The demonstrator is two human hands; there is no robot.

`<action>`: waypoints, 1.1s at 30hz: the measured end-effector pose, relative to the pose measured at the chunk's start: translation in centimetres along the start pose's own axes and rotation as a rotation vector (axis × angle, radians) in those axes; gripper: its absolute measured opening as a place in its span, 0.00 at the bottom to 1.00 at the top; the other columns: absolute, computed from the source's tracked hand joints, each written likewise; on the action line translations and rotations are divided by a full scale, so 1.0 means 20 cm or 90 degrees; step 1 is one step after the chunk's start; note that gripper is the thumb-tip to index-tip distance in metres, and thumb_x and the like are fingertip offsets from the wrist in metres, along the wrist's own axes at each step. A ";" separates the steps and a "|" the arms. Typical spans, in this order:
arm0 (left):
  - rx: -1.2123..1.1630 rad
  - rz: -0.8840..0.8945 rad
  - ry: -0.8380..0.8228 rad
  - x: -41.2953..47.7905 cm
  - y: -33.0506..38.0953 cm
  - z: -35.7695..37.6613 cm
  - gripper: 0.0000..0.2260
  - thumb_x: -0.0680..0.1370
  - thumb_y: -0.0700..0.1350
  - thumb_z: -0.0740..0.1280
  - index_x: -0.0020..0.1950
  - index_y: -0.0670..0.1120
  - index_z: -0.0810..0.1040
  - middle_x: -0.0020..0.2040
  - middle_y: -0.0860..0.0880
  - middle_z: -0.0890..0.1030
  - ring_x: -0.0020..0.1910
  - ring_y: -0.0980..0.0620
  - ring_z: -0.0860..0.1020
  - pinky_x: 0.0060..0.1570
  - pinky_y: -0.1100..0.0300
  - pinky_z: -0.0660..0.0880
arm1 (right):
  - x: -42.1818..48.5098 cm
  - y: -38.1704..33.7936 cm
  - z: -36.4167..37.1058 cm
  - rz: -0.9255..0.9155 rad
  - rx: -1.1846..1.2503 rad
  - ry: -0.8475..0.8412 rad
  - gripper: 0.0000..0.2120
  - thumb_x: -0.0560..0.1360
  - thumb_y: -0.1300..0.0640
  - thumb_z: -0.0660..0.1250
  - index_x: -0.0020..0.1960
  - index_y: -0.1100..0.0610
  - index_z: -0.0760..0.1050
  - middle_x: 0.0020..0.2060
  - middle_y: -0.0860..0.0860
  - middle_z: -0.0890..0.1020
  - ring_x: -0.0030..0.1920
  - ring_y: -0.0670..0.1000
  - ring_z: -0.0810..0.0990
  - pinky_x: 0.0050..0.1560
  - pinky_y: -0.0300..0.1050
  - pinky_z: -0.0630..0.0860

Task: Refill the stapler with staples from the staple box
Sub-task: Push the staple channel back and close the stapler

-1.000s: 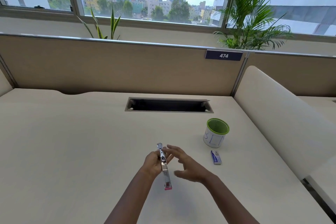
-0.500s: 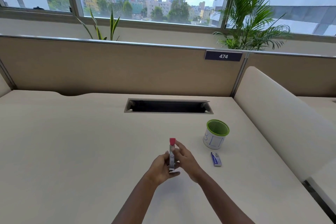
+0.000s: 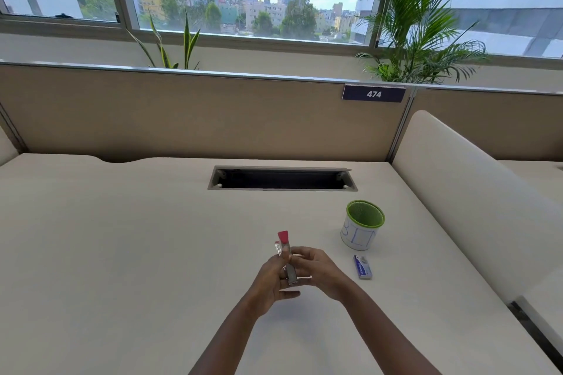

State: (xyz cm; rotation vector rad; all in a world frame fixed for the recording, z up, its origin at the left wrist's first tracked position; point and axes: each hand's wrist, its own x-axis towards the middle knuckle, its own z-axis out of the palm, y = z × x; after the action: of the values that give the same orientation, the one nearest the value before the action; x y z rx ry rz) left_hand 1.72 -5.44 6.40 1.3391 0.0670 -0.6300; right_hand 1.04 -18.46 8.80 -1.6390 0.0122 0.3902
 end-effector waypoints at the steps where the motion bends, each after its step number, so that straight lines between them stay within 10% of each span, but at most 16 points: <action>1: 0.006 0.002 0.002 0.00 0.00 0.00 0.20 0.78 0.59 0.56 0.62 0.47 0.73 0.56 0.40 0.82 0.54 0.42 0.82 0.49 0.51 0.79 | 0.00 0.00 0.00 0.007 -0.005 -0.003 0.12 0.70 0.49 0.67 0.52 0.51 0.77 0.47 0.56 0.83 0.44 0.50 0.84 0.45 0.41 0.80; 9: 0.048 0.031 0.055 0.03 -0.01 0.02 0.12 0.82 0.51 0.53 0.58 0.48 0.71 0.53 0.48 0.79 0.50 0.49 0.79 0.41 0.59 0.78 | 0.01 0.04 0.02 0.030 -0.096 0.030 0.15 0.77 0.59 0.62 0.64 0.55 0.70 0.46 0.51 0.80 0.48 0.50 0.79 0.45 0.41 0.72; 14: 0.066 0.045 0.060 0.03 0.01 0.04 0.16 0.82 0.50 0.51 0.63 0.43 0.71 0.57 0.45 0.78 0.53 0.47 0.78 0.45 0.61 0.76 | 0.02 0.03 0.04 0.016 -0.049 0.068 0.06 0.75 0.54 0.64 0.49 0.45 0.77 0.43 0.44 0.80 0.44 0.40 0.78 0.46 0.40 0.72; 21: 0.117 0.059 0.042 0.02 0.02 0.12 0.18 0.83 0.47 0.48 0.67 0.42 0.68 0.63 0.41 0.76 0.55 0.47 0.77 0.59 0.54 0.73 | 0.08 0.03 0.10 -0.003 0.000 0.235 0.09 0.75 0.50 0.65 0.43 0.56 0.76 0.40 0.53 0.81 0.46 0.53 0.80 0.40 0.42 0.77; 33: 0.064 0.048 0.059 0.03 0.01 0.16 0.16 0.83 0.46 0.47 0.56 0.41 0.73 0.44 0.44 0.76 0.40 0.51 0.73 0.38 0.63 0.70 | 0.09 0.01 0.11 -0.016 -0.057 0.328 0.12 0.74 0.53 0.67 0.32 0.53 0.74 0.28 0.49 0.77 0.33 0.46 0.76 0.32 0.37 0.70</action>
State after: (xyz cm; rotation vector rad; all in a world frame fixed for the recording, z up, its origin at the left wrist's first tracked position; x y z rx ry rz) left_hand 1.40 -8.52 7.15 1.4615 0.0604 -0.5127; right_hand 2.19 -15.94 7.92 -1.7877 0.3638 -0.0601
